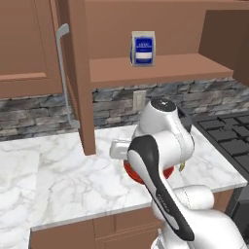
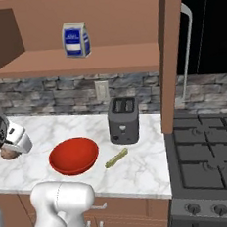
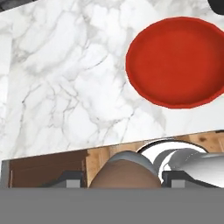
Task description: Pick the egg and butter from the fridge and place them by the bowl for mixing.
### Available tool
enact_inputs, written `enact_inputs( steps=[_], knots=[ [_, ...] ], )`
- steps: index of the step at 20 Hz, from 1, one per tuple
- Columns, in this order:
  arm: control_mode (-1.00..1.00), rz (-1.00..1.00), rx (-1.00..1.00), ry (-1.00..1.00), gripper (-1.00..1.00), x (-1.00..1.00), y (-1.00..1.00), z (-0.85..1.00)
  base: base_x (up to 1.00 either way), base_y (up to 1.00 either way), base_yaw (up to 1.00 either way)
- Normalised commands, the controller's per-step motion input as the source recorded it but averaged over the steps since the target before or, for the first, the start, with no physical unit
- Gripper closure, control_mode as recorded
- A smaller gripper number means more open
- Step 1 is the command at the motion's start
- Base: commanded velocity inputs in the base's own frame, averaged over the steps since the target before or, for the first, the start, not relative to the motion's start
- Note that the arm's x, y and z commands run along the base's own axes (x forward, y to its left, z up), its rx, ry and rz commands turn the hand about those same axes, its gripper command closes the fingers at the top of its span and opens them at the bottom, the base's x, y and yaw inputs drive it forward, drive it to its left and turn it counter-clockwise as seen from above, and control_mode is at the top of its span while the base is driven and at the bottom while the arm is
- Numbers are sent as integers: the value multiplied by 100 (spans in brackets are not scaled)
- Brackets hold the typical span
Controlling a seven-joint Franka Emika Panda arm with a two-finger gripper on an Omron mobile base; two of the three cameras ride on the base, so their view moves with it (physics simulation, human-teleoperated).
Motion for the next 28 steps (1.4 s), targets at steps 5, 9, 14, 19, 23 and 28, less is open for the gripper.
enact_inputs(
  steps=[5, 9, 14, 19, 23, 28],
  knots=[
    [-100, 1, -12, 2, 100, 11, 1, -49, 0, 0, 0],
    [-100, 0, -10, 0, 100, 30, 12, -21, 0, 0, 0],
    [-100, 0, -8, -3, 100, 41, 36, -11, 0, 0, 0],
    [-100, 0, -9, -1, 100, 49, 29, -14, 0, 0, 0],
    [-100, -2, -10, 0, 100, 45, 2, -20, 0, 0, 0],
    [-100, -1, -7, 0, 100, 43, 0, -37, 0, 0, 0]
  ],
)
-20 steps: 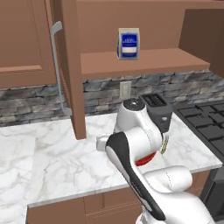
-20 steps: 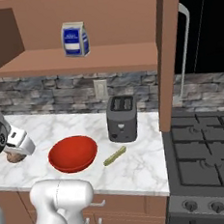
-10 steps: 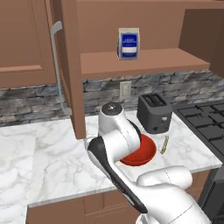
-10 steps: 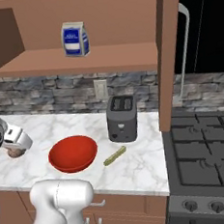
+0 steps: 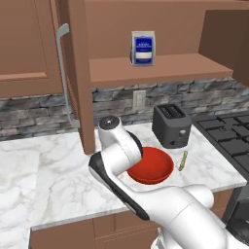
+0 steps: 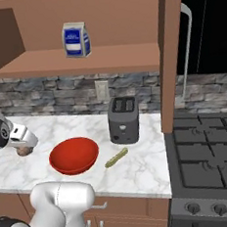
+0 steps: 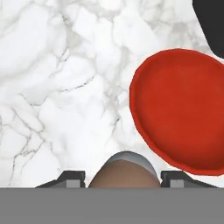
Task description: Pick the egg and butter from the fridge and place them by the bowl for mixing.
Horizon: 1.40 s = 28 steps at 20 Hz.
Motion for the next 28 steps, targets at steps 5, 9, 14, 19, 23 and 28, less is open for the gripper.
enact_inputs(
  steps=[5, 9, 14, 19, 23, 28],
  knots=[
    [-100, 0, -2, 0, 100, 38, 5, -38, 0, 0, 0],
    [-100, 0, -1, 0, 100, 35, 14, -39, 0, 0, 0],
    [-100, 0, -1, 0, 100, 39, 21, -39, 0, 0, 0],
    [-100, 0, -7, 0, 100, 29, 5, -36, 0, 0, 0],
    [-100, 0, -7, 0, 100, 16, 0, -26, 0, 0, 0],
    [-100, 0, -3, 0, 100, 7, 0, -23, 0, 0, 0]
  ],
)
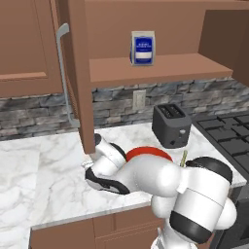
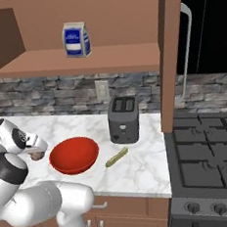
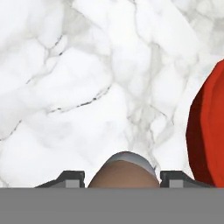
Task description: Pick the egg and butter from the fridge and place them by the bowl for mixing.
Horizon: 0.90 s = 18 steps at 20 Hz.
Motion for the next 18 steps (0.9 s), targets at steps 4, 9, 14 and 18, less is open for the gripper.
enact_inputs(
  steps=[4, 9, 14, 18],
  knots=[
    [-100, 0, -4, 0, -100, 9, 0, -17, 0, 0, 0],
    [-100, 0, 0, 0, -100, 0, 0, -1, 0, 0, 0],
    [-100, 0, 0, -2, -100, 0, 0, 24, 0, 0, 0],
    [-100, 2, 1, -13, -100, -36, -1, 89, 0, 0, 0]
  ],
)
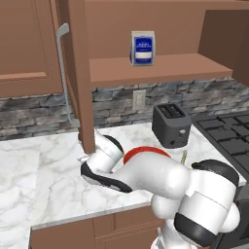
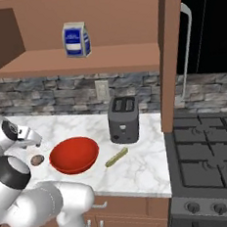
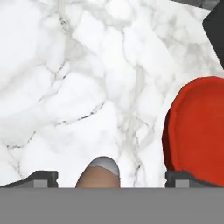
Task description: Pick the egg and butter from the fridge and place them by the bowl for mixing.
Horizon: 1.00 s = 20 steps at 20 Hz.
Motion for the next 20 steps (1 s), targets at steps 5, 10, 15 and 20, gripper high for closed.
enact_inputs(
  steps=[5, 10, 15, 20],
  knots=[
    [-100, 9, 0, -30, -100, -100, -23, 88, 0, 0, 0],
    [-100, 11, 11, -27, -100, -100, -81, 14, 0, 0, 0],
    [-100, 11, 21, -18, -100, -100, -100, -10, 0, 0, 0],
    [-100, 1, 31, -12, -100, -100, -95, 50, 0, 0, 0]
  ],
)
